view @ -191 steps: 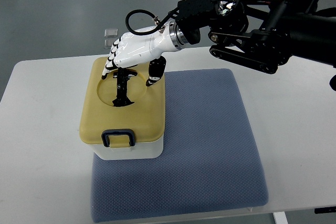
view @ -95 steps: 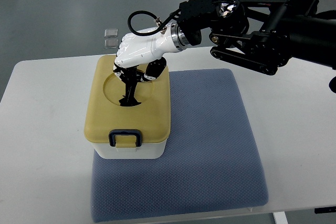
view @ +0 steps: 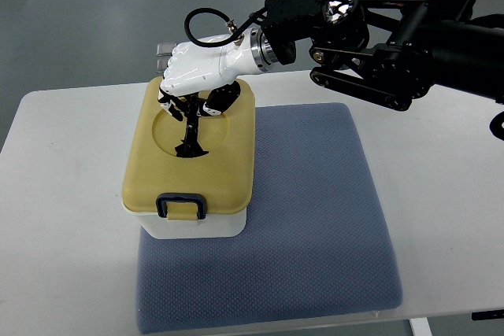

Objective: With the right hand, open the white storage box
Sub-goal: 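Lift the yellow lid off the white box with the right hand, then lower the held lid onto the mat beside the box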

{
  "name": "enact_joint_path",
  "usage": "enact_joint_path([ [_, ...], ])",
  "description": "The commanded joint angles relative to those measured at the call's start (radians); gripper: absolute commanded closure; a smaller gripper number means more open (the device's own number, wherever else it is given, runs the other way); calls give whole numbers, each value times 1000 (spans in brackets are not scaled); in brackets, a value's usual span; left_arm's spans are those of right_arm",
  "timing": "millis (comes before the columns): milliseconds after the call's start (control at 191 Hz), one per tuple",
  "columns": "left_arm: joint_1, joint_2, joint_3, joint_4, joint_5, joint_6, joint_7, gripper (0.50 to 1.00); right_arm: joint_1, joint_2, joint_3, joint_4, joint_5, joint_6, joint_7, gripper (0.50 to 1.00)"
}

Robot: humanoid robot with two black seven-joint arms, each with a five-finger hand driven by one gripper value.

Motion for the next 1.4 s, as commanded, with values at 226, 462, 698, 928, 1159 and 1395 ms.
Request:
enact_joint_path([
  [226, 0, 0, 0, 0, 0, -1, 0, 500, 60, -32, 83, 9, 58, 16, 2, 1000],
  [462, 0, 0, 0, 0, 0, 1, 0, 500, 106, -163, 83, 8, 155, 17, 5, 1000],
  [698, 0, 0, 0, 0, 0, 1, 0, 500, 92, -327, 83, 2, 176, 16, 6, 1000],
  [928, 0, 0, 0, 0, 0, 1, 0, 500, 16, -482, 83, -3, 179, 5, 6, 1000],
  [1159, 0, 0, 0, 0, 0, 1, 0, 500, -109, -552, 84, -75, 179, -32, 9, 1000],
  [1395, 0, 0, 0, 0, 0, 1, 0, 500, -274, -546, 83, -167, 182, -93, 25, 1000],
])
